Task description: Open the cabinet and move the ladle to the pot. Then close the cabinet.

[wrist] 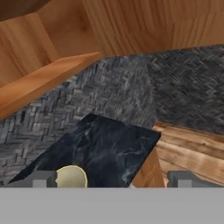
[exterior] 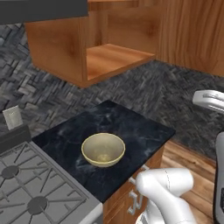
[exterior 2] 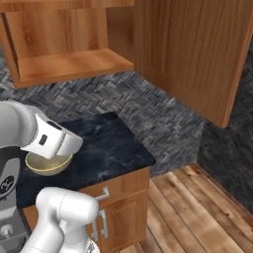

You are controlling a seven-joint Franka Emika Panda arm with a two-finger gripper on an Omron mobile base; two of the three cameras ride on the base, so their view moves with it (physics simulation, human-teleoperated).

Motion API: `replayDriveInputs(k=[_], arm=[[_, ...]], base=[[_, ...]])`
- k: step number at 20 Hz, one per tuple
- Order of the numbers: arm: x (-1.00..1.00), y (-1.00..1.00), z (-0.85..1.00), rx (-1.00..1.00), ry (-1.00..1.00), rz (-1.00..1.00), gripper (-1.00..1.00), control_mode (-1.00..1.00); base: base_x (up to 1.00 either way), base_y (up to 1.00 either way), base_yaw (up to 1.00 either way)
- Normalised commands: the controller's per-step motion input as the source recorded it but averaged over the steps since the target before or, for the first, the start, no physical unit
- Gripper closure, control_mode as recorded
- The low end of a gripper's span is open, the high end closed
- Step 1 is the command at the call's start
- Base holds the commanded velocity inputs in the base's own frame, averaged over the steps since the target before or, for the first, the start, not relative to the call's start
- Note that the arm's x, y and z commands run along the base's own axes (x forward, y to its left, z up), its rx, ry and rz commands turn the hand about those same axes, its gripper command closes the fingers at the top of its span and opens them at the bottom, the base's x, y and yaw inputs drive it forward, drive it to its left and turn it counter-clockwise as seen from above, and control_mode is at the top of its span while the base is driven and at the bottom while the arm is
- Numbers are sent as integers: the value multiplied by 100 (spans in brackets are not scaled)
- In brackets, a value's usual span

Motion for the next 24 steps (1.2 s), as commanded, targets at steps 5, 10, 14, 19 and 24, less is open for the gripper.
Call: replayDriveInputs(k=[5,10,14,19,24], arm=[[0,0,0,0,0,0,-100,100],[0,0,0,0,0,0,-100,100],[0,0,0,0,0,0,-100,100],[0,0,0,0,0,0,-100,100],[0,0,0,0,0,0,-100,100]], base=[[94,13,-14],[60,-48,0],[54,-84,1],[26,-47,-5],[0,26,-14]])
